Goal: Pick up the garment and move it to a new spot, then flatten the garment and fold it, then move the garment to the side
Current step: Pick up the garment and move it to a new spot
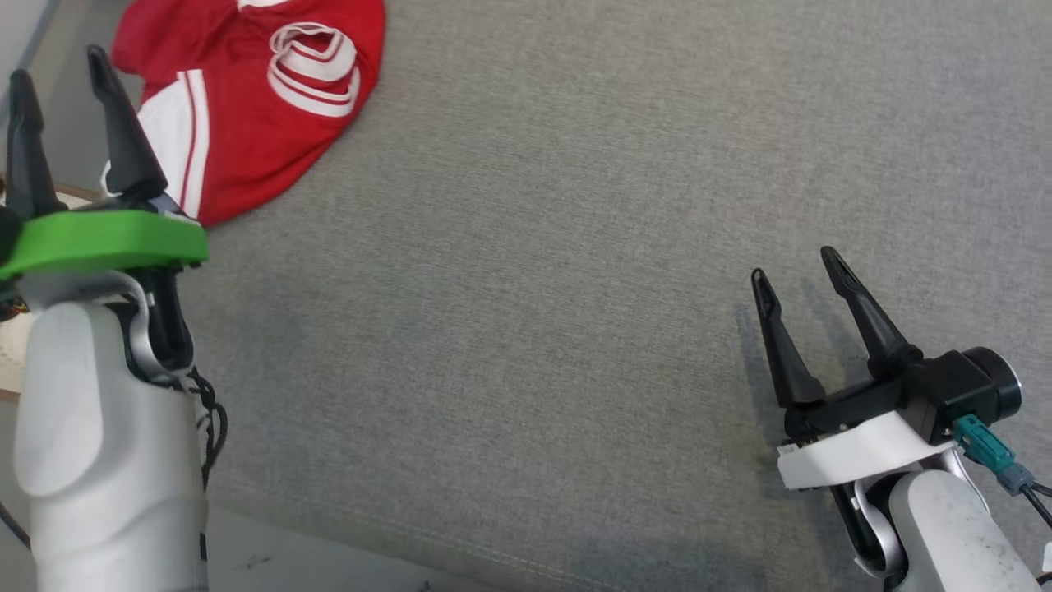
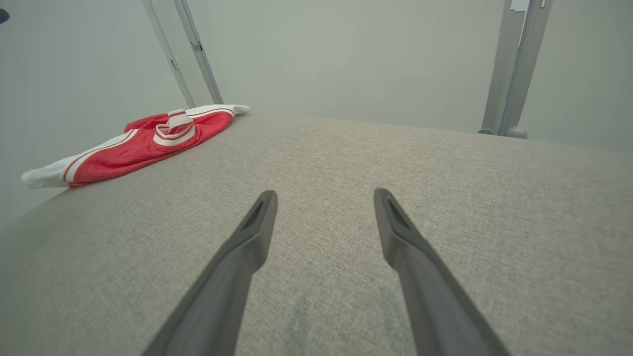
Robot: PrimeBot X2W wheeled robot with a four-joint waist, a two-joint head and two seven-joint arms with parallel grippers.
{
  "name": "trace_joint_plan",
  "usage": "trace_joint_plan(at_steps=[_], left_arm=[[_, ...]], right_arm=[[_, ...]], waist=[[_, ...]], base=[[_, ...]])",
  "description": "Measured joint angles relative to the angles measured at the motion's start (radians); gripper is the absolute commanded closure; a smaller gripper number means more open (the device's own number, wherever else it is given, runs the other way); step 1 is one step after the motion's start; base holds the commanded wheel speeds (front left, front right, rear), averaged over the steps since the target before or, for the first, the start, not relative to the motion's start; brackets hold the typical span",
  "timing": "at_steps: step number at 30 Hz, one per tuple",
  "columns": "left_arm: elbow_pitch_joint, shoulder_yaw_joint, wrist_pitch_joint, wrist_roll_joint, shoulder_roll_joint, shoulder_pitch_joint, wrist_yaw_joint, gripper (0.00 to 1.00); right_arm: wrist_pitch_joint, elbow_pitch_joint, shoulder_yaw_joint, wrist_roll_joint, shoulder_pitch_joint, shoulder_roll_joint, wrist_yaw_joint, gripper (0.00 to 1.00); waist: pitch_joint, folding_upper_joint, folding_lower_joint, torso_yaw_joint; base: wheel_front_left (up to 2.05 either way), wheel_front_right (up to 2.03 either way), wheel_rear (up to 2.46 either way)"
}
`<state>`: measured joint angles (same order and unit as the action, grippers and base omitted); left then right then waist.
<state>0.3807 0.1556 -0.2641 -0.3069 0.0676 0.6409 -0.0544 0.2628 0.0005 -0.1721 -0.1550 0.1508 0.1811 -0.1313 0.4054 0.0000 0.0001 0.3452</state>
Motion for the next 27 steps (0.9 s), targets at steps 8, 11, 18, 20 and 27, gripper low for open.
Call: trace_joint_plan(at_steps=[8, 11, 18, 20, 27], left_arm=[[0.427, 0.03, 0.032, -0.035, 0.087, 0.272, -0.033, 0.0], [0.535, 0.044, 0.05, -0.068, 0.104, 0.352, -0.04, 0.0], [0.755, 0.04, 0.184, -0.095, 0.129, 0.468, -0.035, 0.0], [0.795, 0.032, 0.204, -0.088, 0.14, 0.485, -0.019, 0.0], [0.847, 0.015, 0.223, -0.077, 0.166, 0.515, 0.003, 0.0]], right_arm=[[0.0, -0.017, 0.012, 0.01, 0.026, -0.014, 0.0, 0.0], [0.0, -0.024, 0.008, 0.013, 0.042, -0.019, 0.0, 0.0], [0.003, -0.049, 0.023, 0.013, 0.069, -0.04, 0.0, 0.0], [0.003, -0.052, 0.021, 0.013, 0.078, -0.042, 0.0, 0.0], [0.003, -0.053, 0.021, 0.013, 0.095, -0.051, 0.0, 0.0]], waist=[[0.113, 0.0, 0.0001, -0.095], [0.149, 0.0, 0.0001, -0.125], [0.214, 0.0, 0.0, -0.175], [0.227, 0.0, -0.0001, -0.184], [0.24, 0.0, -0.0001, -0.205]], base=[[0.0, 0.0, 0.0], [0.0, 0.0, 0.0], [0.0, 0.0, 0.0], [0.0, 0.0, 0.0], [0.0, 0.0, 0.0]])
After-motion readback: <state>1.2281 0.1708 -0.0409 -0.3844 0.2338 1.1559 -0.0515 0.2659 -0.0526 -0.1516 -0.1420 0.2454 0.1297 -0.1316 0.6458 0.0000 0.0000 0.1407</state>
